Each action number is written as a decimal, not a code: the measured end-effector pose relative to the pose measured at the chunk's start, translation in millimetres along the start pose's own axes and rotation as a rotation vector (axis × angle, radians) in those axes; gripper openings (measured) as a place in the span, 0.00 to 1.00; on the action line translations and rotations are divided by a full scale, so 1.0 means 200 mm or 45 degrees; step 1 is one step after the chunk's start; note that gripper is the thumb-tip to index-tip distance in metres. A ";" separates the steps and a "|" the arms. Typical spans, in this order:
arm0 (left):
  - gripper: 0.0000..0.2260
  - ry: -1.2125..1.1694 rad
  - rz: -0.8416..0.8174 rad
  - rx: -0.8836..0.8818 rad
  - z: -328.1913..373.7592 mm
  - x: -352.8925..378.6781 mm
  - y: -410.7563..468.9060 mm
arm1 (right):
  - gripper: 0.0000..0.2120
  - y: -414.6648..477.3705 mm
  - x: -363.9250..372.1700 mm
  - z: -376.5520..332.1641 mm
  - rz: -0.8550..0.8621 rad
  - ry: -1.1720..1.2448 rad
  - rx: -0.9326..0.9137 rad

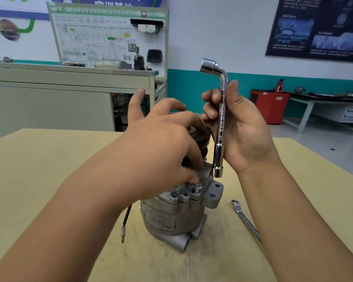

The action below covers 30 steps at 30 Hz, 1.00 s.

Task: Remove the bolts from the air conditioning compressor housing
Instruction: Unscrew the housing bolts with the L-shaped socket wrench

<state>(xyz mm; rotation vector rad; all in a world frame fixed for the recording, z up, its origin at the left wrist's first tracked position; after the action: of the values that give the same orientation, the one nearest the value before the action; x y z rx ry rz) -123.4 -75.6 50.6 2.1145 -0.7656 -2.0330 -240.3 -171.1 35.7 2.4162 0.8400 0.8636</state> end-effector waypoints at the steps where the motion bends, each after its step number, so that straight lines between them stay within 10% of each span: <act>1: 0.10 0.041 0.009 0.007 0.01 0.01 0.00 | 0.14 0.00 0.00 0.00 -0.005 -0.006 -0.001; 30: 0.05 -0.213 0.185 -0.125 -0.11 -0.10 -0.07 | 0.12 0.00 0.02 0.01 0.033 -0.123 -0.025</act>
<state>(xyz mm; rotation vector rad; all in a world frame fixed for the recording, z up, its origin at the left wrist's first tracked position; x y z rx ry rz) -97.4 -60.8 64.6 1.7998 -0.7984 -2.1408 -237.0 -169.2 35.6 2.4351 0.7624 0.7545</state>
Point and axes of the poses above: each hand's wrist, its own y-axis towards the middle knuckle, its own x-axis out of the palm, z = x × y, the point moved 1 cm from there along y, towards the middle knuckle, and after that the axes turned 3 degrees about z, right-handed, at the moved point
